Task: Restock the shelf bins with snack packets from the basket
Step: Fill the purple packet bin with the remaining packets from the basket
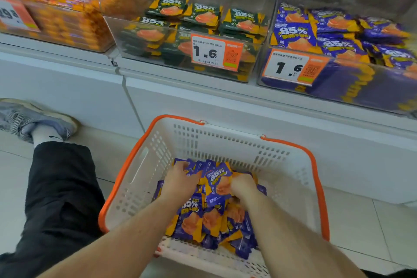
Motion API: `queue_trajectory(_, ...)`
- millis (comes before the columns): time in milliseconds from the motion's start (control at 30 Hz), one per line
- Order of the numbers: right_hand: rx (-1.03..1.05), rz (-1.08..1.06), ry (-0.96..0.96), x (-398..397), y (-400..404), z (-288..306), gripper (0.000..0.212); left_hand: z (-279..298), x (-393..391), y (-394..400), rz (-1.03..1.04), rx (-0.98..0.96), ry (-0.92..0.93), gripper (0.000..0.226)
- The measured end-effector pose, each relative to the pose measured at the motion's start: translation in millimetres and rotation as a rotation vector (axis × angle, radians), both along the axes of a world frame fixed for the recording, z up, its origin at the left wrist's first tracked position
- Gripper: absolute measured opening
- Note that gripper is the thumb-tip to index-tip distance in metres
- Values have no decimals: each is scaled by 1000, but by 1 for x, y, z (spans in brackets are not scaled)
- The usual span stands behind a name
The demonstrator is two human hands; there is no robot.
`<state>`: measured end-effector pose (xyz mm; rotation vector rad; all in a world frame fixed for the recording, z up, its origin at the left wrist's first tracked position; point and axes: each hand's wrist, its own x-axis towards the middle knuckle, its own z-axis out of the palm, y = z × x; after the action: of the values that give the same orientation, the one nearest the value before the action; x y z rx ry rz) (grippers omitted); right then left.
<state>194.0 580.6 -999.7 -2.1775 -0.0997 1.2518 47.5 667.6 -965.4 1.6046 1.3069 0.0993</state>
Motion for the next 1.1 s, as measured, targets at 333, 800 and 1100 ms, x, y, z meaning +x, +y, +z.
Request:
queue_trajectory(333, 356, 80, 28, -4, 22, 113, 29, 42, 21, 15, 389, -384, -582, 34)
queue_trajectory(800, 767, -153, -728, 50, 14, 239, 57, 186, 104, 1, -103, 197, -1059, 54)
queue_trajectory(1100, 741, -444, -759, 159, -3, 318, 21, 209, 164, 31, -566, 1097, -74, 103)
